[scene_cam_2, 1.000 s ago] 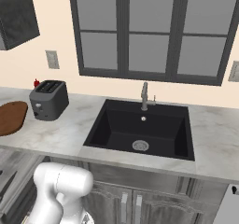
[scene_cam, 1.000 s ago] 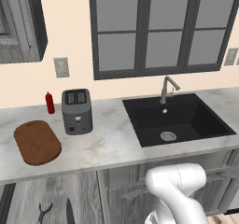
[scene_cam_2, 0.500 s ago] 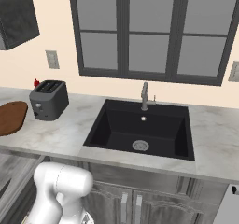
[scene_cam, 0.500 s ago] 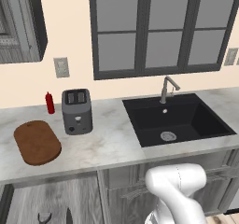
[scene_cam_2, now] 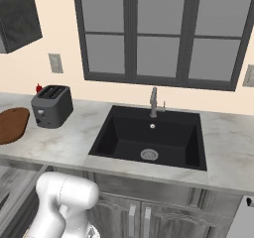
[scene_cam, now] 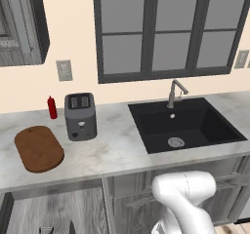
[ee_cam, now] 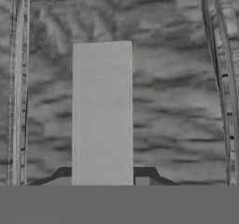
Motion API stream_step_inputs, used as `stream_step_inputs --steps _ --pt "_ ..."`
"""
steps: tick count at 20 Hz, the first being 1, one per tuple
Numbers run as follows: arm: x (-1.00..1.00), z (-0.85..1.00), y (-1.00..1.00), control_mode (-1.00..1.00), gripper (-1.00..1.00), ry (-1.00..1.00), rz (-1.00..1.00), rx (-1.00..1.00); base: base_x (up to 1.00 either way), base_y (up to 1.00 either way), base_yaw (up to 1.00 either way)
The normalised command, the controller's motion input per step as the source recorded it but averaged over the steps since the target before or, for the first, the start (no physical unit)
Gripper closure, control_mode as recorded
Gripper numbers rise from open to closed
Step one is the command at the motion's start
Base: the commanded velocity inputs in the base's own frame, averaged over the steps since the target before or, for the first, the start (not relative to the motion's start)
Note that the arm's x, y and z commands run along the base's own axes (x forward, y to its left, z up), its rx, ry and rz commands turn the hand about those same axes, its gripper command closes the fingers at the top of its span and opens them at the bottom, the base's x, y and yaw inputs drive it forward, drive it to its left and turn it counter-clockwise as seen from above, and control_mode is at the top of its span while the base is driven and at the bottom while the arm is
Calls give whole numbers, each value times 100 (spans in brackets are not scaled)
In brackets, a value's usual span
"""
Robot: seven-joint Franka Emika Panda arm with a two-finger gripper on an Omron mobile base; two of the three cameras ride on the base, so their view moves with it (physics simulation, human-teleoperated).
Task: Open the drawer on the left and place the cutting tools on the cutting board.
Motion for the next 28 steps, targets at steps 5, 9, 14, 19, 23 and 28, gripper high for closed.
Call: stream_step_inputs --steps 5,9,14,19,23,28 --pt "0 0 0 -100 -100 0 0 0 0 0 0" --pt "-10 0 0 -100 -100 0 0 0 0 0 0" --pt "-42 1 0 -100 -100 -2 0 0 0 0 0" --pt "-80 17 0 -100 -100 -14 0 1 0 0 0" --pt "-63 28 0 -100 -100 -15 0 1 0 0 0" --pt "-64 41 0 -100 -100 -10 0 3 0 0 0"
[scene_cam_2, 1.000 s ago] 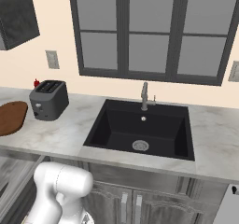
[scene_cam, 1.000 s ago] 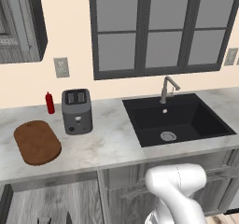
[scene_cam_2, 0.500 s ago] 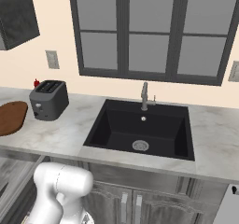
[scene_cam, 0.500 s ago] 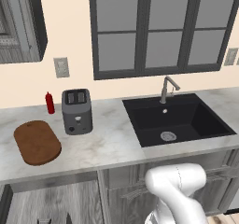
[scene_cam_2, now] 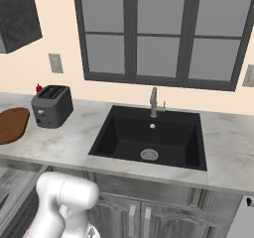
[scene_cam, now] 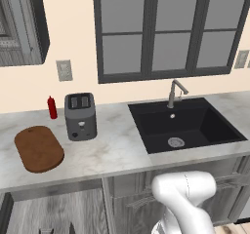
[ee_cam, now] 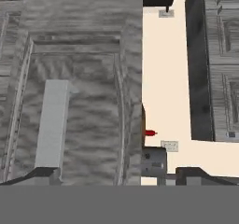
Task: Open the drawer on the left and place the cutting tools on the cutting board.
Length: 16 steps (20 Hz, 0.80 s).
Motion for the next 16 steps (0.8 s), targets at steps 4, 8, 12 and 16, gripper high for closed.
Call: stream_step_inputs --steps 4,8,12,16 --pt "-37 52 -16 -100 -100 -7 0 3 0 0 0" --pt "-31 62 -18 -100 -100 -7 0 4 0 0 0" --pt "-12 60 -40 -100 -100 -3 -1 6 0 0 0" --pt "-6 60 -46 -100 -100 -3 -4 6 0 0 0"
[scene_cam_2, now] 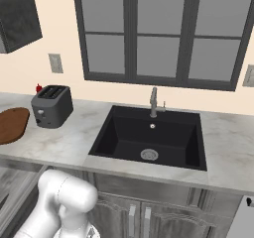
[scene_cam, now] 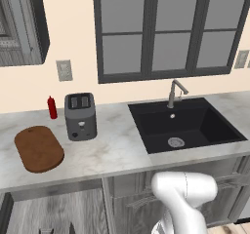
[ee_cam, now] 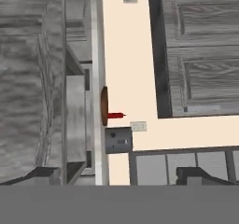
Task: Open the drawer on the left and place the cutting tools on the cutting board.
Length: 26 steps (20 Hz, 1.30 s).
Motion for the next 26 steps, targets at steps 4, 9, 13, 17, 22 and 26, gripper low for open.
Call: stream_step_inputs --steps 4,9,13,17,22,26 --pt "-15 59 -49 -100 -100 -2 -4 9 0 0 0" --pt "-8 63 -43 -100 -100 0 0 8 0 0 0" --pt "-1 65 -24 -100 -100 0 0 6 0 0 0" --pt "-3 65 -28 -100 -100 0 0 6 0 0 0" --pt "-6 62 -27 -100 -100 0 0 4 0 0 0" --pt "-11 54 -28 -100 -100 0 1 7 0 0 0"
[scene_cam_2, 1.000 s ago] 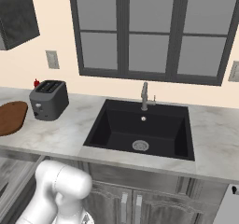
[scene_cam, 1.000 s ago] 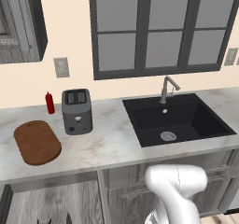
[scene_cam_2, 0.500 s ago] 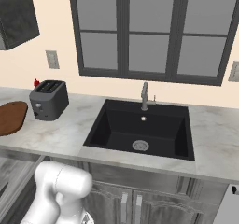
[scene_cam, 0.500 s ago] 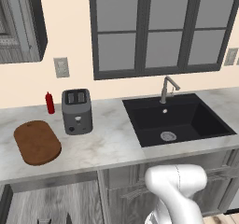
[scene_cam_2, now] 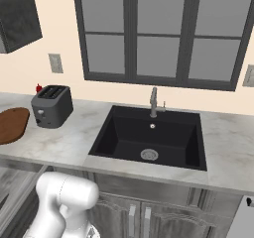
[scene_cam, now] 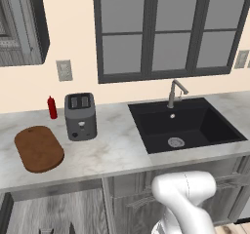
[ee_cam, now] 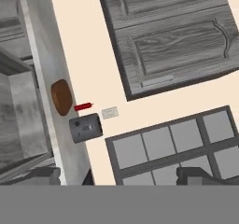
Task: Open the drawer on the left and place the cutting tools on the cutting board.
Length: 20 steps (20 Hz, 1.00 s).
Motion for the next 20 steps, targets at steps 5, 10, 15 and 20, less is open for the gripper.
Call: stream_step_inputs --steps 5,10,15,20 --pt "-2 55 -35 -100 -100 0 0 8 0 0 0" --pt "-3 53 -40 -100 -100 0 0 9 0 0 0" --pt "0 59 -40 -100 -100 0 0 10 0 0 0" --pt "0 65 -46 -100 -100 0 0 13 0 0 0"
